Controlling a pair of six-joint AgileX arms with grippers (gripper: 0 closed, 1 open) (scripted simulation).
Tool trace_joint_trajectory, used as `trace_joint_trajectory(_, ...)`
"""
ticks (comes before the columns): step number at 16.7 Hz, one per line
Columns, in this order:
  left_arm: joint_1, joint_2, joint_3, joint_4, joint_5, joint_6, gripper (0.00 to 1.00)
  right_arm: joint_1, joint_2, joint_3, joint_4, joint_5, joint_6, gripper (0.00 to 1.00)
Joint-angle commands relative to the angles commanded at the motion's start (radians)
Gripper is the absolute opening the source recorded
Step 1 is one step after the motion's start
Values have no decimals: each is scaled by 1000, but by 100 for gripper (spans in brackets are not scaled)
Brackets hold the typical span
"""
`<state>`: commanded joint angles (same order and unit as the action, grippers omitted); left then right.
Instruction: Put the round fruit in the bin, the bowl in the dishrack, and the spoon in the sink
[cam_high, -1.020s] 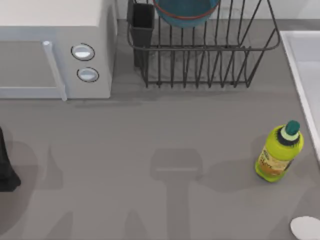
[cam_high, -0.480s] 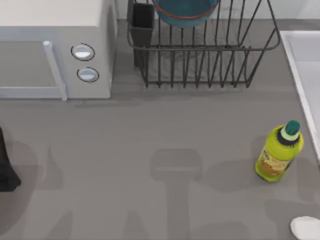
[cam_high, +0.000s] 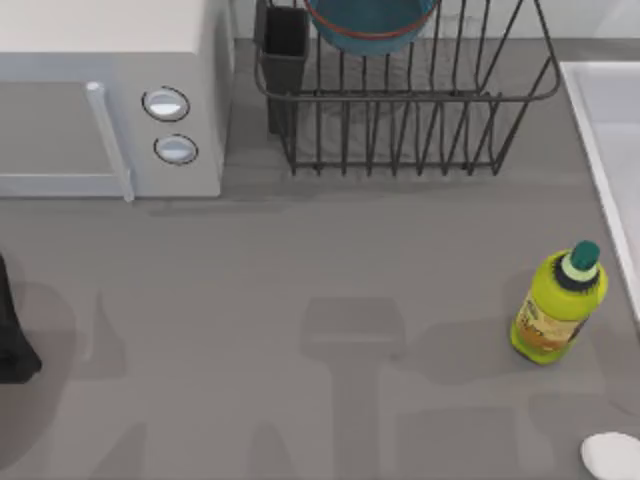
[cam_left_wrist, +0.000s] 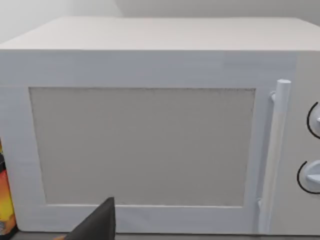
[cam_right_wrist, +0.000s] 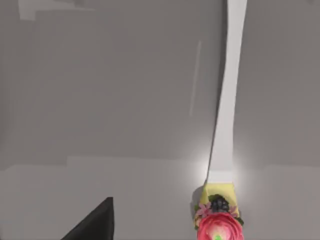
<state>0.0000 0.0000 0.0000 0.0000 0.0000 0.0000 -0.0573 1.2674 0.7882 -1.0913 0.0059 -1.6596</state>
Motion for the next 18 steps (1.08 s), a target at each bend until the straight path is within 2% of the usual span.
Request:
trace_joint_trajectory(7, 0, 0, 0, 0, 0, 0, 100, 3, 17, -27, 42, 0, 3, 100)
trace_joint_trajectory(14, 0, 0, 0, 0, 0, 0, 100, 2, 183, -218, 415, -1, 6, 100)
trace_joint_trajectory(18, 0, 0, 0, 0, 0, 0, 100, 2, 231, -273, 504, -1, 6, 100)
